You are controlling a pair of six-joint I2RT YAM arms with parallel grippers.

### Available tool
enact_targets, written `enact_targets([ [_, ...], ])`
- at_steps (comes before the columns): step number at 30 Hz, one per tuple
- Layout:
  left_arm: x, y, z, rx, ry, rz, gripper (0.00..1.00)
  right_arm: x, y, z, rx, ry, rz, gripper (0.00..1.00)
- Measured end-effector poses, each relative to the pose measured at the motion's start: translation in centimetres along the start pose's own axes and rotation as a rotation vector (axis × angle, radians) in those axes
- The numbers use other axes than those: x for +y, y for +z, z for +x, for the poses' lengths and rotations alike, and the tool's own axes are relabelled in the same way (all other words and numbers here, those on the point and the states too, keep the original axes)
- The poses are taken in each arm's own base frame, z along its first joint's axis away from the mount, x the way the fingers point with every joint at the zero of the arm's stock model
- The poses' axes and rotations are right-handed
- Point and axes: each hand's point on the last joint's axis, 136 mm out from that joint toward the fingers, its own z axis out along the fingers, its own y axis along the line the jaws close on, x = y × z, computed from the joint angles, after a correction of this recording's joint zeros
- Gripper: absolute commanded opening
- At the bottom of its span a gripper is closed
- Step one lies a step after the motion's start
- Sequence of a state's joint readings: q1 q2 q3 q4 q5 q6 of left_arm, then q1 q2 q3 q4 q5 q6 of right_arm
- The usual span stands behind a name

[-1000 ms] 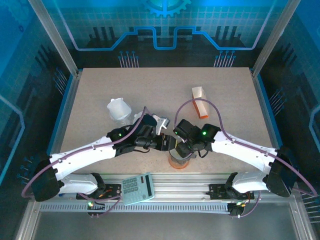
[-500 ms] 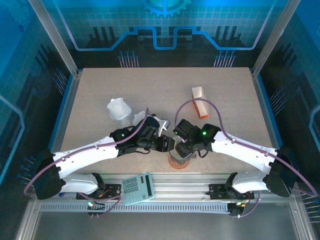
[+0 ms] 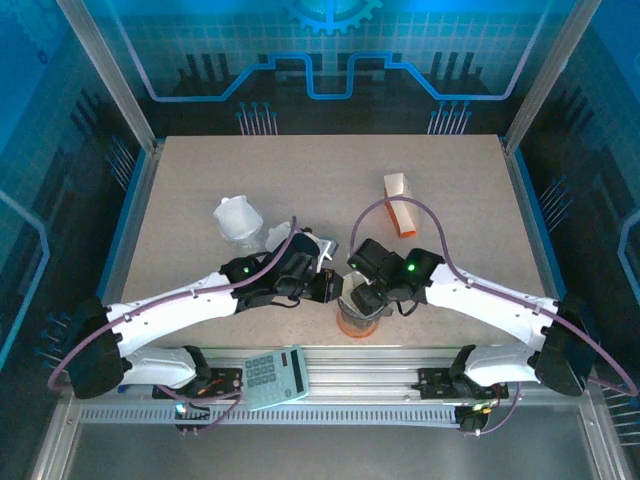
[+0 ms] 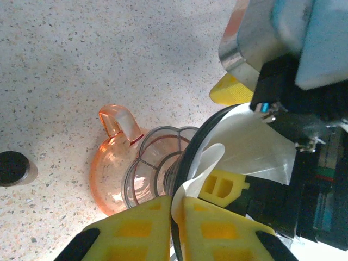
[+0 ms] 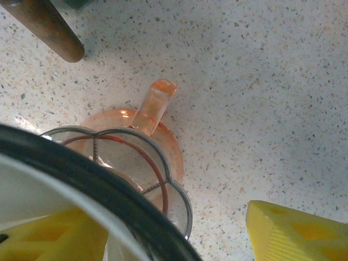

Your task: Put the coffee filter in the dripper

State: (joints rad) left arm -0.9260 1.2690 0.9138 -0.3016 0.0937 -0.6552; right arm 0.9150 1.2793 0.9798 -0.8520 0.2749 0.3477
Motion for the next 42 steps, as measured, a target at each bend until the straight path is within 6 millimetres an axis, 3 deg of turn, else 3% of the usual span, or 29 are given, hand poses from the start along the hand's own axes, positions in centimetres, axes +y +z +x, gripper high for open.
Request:
enact_targets([
  [29,0.0,0.0,0.0,-0.001,-0.027,0.001,0.11,-0.5,-1.2,-0.2,-0.073,0.043,-0.043,0.65],
  [33,-0.1,0.0,0.0,0.002,-0.03,0.004,0.16,-0.4,-1.0,0.0,-0.067,0.041,-0.052,0.61],
  [42,-0.5,-0.1,-0.2,0.0,-0.046,0.031,0.4,-0.4,-1.0,-0.1,-0.068,0.04,-0.058,0.6],
])
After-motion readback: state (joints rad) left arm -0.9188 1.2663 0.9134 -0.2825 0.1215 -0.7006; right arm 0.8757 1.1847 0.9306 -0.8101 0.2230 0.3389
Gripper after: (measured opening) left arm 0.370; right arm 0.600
